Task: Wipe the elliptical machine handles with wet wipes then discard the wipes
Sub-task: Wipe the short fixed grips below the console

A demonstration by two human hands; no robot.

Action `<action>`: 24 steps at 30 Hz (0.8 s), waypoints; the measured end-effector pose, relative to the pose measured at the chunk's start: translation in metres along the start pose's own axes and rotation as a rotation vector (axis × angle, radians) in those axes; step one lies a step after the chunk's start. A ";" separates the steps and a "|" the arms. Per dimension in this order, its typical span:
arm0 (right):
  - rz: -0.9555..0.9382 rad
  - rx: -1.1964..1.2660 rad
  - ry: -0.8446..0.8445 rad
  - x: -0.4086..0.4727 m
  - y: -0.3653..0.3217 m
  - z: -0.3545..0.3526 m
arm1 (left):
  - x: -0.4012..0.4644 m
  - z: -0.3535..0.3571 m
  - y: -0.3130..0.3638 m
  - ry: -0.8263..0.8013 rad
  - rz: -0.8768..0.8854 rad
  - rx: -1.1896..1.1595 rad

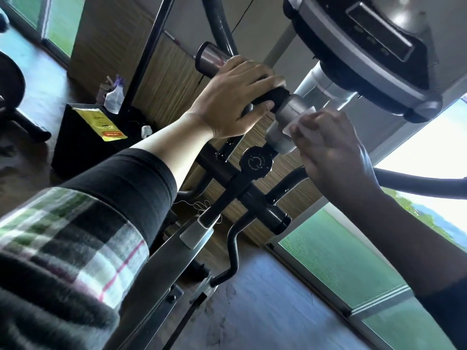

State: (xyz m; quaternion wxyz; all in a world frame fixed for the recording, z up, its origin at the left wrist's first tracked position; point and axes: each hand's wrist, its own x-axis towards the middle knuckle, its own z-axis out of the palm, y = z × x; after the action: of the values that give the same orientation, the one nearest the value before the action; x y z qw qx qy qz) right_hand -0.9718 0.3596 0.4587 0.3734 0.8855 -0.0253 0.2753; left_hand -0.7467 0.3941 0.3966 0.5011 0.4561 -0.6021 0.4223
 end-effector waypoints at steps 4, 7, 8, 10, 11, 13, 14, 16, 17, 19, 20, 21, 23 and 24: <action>0.027 -0.030 0.014 0.022 -0.010 0.015 | -0.001 0.002 -0.003 0.013 0.015 0.000; -0.057 -0.095 -0.010 0.020 -0.010 0.018 | -0.001 0.002 -0.003 0.012 0.017 -0.013; -0.054 -0.085 -0.045 0.015 -0.009 0.015 | -0.001 0.001 -0.003 0.010 0.015 -0.021; -0.101 -0.094 -0.026 0.006 -0.006 0.008 | -0.001 0.001 -0.004 0.004 0.016 -0.036; -0.147 -0.123 -0.016 0.004 -0.004 0.006 | -0.001 0.001 -0.005 0.005 0.017 -0.043; -0.176 -0.136 -0.033 0.011 -0.005 0.007 | -0.001 0.001 -0.006 0.017 0.016 -0.051; -0.174 -0.138 -0.041 0.018 -0.007 0.009 | -0.001 0.001 -0.006 0.025 0.018 -0.051; -0.150 -0.128 -0.034 0.026 -0.011 0.013 | -0.001 0.003 -0.005 0.036 0.021 -0.040; -0.136 -0.114 -0.043 0.026 -0.013 0.013 | -0.001 0.004 -0.004 0.035 0.019 -0.040; -0.144 -0.099 -0.045 0.019 -0.010 0.010 | -0.001 0.004 -0.004 0.026 0.014 -0.047; -0.159 -0.096 -0.034 0.015 -0.008 0.008 | -0.002 0.003 -0.004 0.022 0.015 -0.049; -0.169 -0.088 -0.020 0.012 -0.006 0.005 | -0.002 0.002 -0.004 0.019 0.017 -0.051; -0.151 -0.051 0.016 0.012 -0.002 0.004 | 0.000 0.001 -0.003 0.009 0.015 -0.057; -0.122 -0.025 0.034 0.016 -0.002 0.004 | 0.000 0.000 -0.003 0.004 0.011 -0.058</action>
State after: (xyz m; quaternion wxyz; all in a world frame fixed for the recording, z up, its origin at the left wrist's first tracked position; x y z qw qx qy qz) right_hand -0.9555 0.3608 0.4634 0.4010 0.8759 0.0316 0.2665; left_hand -0.7443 0.3932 0.3968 0.5131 0.4373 -0.6154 0.4083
